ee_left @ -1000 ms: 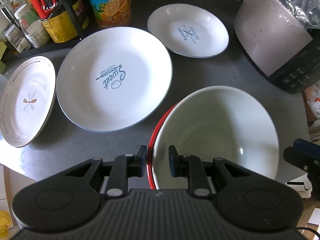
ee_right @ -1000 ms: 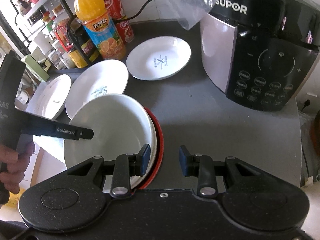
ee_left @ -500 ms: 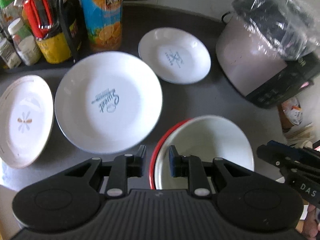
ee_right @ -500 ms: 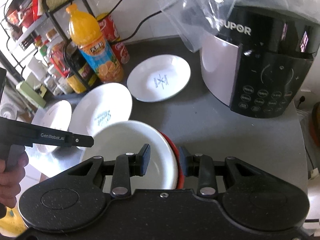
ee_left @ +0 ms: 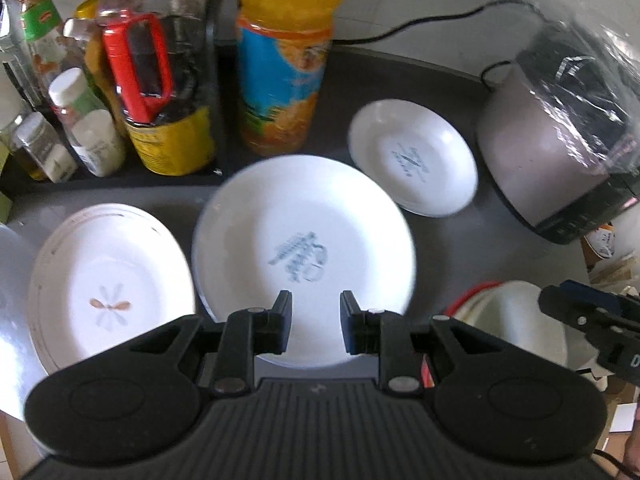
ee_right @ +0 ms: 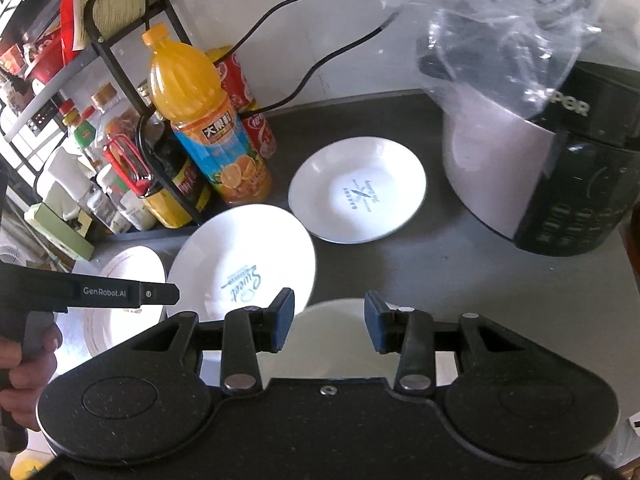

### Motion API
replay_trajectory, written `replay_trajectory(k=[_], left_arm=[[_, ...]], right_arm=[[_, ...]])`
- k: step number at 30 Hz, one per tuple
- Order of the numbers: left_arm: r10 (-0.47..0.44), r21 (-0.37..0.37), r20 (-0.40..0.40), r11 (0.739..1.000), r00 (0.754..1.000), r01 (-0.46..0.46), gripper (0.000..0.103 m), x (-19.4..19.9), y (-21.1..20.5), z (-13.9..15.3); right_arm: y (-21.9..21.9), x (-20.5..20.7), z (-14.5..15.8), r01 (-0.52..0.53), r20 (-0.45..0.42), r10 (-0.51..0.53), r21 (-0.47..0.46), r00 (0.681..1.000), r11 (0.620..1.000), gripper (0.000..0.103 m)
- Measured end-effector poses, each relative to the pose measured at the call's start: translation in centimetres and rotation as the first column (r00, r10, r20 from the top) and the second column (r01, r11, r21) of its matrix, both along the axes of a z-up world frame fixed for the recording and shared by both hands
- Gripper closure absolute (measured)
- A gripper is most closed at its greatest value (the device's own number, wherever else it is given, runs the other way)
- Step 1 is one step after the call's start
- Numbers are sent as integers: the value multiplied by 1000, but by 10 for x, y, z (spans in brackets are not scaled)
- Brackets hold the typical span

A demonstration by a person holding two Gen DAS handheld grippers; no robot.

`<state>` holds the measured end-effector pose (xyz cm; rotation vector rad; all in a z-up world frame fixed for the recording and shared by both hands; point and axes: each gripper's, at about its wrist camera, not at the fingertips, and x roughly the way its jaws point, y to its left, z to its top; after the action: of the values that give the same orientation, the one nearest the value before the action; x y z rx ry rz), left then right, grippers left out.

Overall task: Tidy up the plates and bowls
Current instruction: 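Move both tools toward the white plate printed 'Sweet', then close both grippers on the rim of the 'Sweet' plate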

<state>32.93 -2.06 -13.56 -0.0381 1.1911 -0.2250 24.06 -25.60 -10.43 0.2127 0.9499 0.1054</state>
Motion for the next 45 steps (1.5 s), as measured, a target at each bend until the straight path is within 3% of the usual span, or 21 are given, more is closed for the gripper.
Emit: replay_trajectory(k=[23, 36, 45], left_arm=[[8, 48, 8, 999, 1000, -8, 79, 52, 49, -36], [26, 49, -39, 999, 999, -24, 80, 67, 52, -70], [54, 50, -24, 997, 998, -52, 80, 71, 58, -72]], right_arm=[[21, 58, -24, 28, -79, -27, 19, 997, 999, 64], [38, 95, -62, 25, -213, -18, 29, 977, 999, 64], [39, 113, -90, 36, -305, -26, 29, 952, 999, 66]])
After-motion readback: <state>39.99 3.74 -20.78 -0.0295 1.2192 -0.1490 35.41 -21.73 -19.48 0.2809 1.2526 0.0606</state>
